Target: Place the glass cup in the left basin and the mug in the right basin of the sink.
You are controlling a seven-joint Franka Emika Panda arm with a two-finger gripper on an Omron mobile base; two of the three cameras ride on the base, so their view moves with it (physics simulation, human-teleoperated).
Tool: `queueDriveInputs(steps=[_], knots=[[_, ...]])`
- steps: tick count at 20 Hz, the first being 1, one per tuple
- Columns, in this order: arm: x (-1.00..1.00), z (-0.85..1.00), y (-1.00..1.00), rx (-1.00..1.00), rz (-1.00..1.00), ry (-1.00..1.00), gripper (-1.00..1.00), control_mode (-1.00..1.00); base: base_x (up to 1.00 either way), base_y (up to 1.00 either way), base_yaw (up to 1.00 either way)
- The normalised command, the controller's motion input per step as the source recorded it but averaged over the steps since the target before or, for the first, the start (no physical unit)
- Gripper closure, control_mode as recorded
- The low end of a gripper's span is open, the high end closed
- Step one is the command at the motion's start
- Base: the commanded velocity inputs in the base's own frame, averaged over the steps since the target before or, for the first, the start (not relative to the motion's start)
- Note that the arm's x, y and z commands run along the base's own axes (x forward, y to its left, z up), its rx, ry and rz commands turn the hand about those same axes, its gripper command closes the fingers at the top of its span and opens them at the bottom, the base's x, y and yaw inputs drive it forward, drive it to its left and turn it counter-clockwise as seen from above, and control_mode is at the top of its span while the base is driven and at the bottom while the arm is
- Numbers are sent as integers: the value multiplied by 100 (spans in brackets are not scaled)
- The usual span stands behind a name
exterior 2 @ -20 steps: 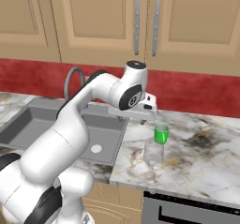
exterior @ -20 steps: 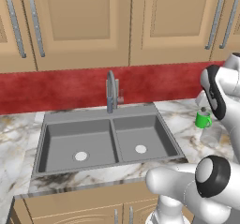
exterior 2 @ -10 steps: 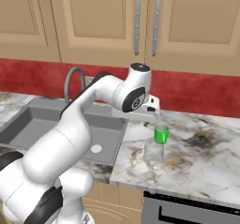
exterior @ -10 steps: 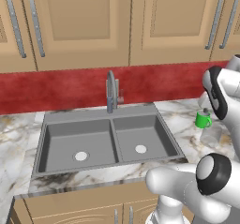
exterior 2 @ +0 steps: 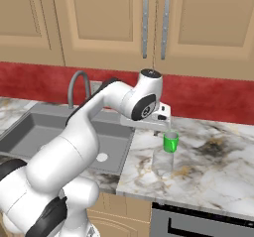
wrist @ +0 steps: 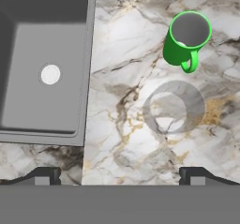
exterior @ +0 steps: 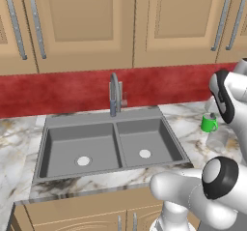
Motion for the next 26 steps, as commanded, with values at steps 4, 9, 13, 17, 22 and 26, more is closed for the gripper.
queueDriveInputs(steps=[4,9,13,17,22,26], knots=[[-1,-9,-2,0,0,2,-100,-100,0,0,0],[-11,-14,-5,0,0,2,-100,-100,0,0,0],[-16,-16,-2,0,0,3,-100,-100,0,0,0],[-13,-16,0,0,0,3,-100,-100,0,0,0],[-4,-17,0,0,0,4,-100,-100,0,0,0],[0,-15,0,0,0,1,-100,-100,0,0,0]])
